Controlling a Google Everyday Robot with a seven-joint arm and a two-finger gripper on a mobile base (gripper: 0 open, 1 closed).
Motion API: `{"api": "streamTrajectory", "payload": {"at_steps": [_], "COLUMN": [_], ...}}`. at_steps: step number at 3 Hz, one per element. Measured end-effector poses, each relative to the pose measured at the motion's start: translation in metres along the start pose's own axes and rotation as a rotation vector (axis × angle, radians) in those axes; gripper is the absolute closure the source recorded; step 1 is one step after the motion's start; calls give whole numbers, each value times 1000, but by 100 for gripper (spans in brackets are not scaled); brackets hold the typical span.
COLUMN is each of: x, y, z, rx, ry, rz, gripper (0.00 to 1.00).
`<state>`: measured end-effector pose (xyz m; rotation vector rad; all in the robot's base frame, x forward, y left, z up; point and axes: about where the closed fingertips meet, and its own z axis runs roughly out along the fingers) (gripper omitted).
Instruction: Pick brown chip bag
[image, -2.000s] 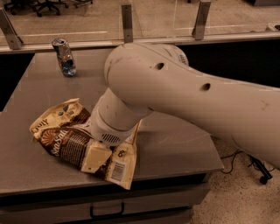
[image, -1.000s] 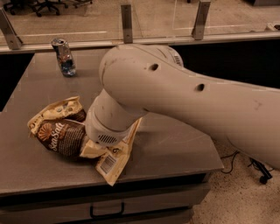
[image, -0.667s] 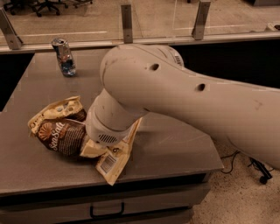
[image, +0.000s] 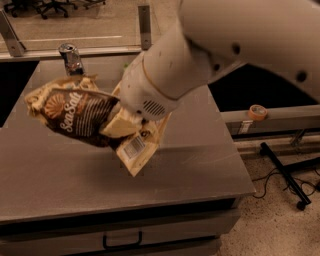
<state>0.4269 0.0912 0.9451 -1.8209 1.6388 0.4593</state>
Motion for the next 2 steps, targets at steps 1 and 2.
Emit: {"api": "streamTrajectory", "payload": {"at_steps": [1,2], "x": [-19,-25], "y": [-14,-15], "z": [-37,-42], "rx": [2,9], "ry": [-63,-68], "rz": [-48,-59], "gripper": [100,100]}}
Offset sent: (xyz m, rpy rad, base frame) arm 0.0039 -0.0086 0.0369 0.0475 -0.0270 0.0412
